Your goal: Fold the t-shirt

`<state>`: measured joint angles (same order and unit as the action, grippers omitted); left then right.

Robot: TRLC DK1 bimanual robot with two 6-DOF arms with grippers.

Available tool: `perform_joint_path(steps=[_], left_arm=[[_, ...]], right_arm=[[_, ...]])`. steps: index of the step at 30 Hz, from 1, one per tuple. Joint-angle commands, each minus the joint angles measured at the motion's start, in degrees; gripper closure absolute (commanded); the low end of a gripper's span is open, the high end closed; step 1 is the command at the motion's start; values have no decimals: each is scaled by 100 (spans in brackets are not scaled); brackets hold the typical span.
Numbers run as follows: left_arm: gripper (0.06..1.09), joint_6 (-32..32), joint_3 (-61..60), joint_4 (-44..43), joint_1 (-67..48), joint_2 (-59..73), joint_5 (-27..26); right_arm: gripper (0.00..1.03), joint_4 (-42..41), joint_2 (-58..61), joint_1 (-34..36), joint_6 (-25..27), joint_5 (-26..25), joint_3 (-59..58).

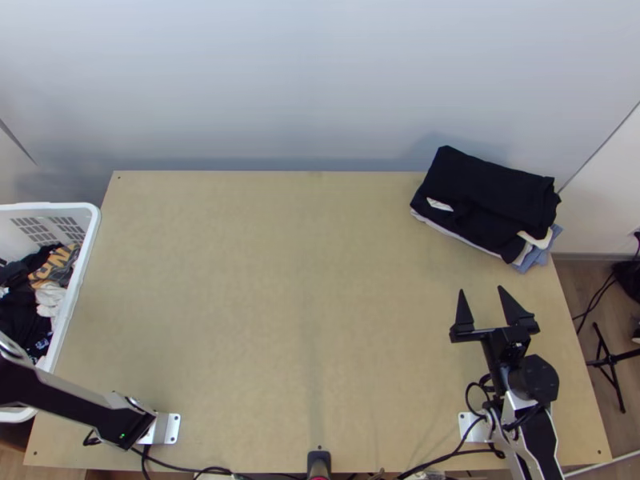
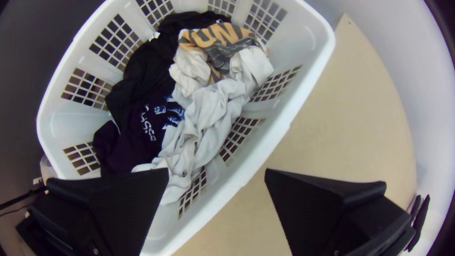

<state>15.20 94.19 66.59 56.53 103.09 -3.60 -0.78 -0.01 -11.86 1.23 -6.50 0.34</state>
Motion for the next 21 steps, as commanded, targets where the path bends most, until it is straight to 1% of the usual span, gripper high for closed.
perform_joint_path(steps=[1,2,4,8,11,13,16,21], left_arm=[[10,-316,978,153,306,1679,-414],[10,-509,1216,206,314,1926,-440],[10,-668,1550,293,394,2435,-765],[10,-879,2270,390,446,3481,-792],[10,-870,2595,416,446,3947,-801],[10,-870,2701,364,446,4149,-932],[11,-870,2947,408,411,4518,-932],[11,-826,3035,381,323,4800,-1003]], right_arm=[[4,-2,1,-1,0,0,1],[4,-2,1,-1,0,0,1],[4,-2,1,-1,0,0,1],[4,-2,1,-1,0,0,1],[4,-2,1,-1,0,0,1],[4,-2,1,-1,0,0,1],[4,-2,1,-1,0,0,1],[4,-2,1,-1,0,0,1]])
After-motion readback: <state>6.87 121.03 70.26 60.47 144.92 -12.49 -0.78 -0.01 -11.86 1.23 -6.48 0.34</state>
